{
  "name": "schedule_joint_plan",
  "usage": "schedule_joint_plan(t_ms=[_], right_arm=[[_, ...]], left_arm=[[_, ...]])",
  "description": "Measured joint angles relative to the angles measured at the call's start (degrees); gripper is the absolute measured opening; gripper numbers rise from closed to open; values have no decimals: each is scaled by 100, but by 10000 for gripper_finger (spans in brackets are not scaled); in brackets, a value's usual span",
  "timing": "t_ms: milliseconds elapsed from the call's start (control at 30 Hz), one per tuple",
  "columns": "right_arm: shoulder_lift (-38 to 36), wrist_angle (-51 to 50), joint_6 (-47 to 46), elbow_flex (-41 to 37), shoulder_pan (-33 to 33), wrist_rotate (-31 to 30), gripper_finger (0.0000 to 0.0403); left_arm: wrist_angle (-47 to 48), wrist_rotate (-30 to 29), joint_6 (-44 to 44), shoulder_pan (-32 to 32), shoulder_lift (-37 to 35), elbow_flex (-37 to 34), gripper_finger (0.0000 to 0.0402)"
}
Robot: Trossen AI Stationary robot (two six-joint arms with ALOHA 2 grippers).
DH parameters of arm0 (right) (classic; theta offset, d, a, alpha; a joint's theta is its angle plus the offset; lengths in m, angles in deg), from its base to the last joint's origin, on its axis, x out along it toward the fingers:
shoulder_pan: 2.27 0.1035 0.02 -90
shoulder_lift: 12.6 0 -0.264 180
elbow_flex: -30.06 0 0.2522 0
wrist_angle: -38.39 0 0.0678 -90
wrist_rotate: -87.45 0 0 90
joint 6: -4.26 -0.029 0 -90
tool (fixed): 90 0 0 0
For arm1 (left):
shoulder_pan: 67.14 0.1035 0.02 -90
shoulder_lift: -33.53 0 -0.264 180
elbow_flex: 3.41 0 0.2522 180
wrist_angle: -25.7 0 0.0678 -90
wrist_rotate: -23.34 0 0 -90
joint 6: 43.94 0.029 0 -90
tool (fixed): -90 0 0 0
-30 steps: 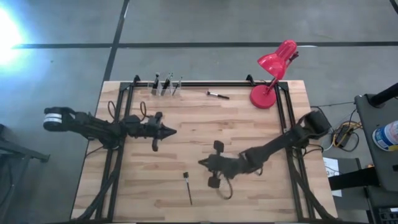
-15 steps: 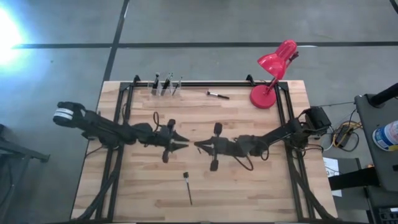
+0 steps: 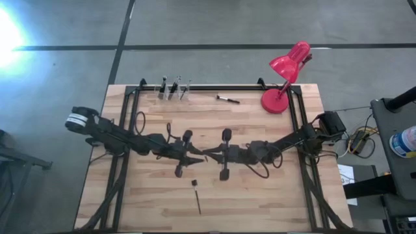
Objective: Put items in baskets/containers
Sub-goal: Put the black eyeshadow brush into the transparent organizer
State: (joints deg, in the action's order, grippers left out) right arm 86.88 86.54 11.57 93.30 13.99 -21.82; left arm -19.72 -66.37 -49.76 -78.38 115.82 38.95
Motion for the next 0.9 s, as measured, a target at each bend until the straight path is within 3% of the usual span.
schedule_joint_plan(t_ms=[300, 533, 667, 900], right_arm=[[0, 52, 24, 2, 0, 1, 8], [0, 42, 44, 2, 0, 32, 8], [0, -5, -4, 2, 8, 19, 9], [-4, -152, -90, -4, 29, -101, 61]], left_arm=[[-188, -47, 237, -7, 140, 144, 100], [-140, -142, 376, 2, 169, 177, 20], [-53, -309, 514, 12, 100, 163, 16], [509, -732, 605, 20, -157, 162, 15]])
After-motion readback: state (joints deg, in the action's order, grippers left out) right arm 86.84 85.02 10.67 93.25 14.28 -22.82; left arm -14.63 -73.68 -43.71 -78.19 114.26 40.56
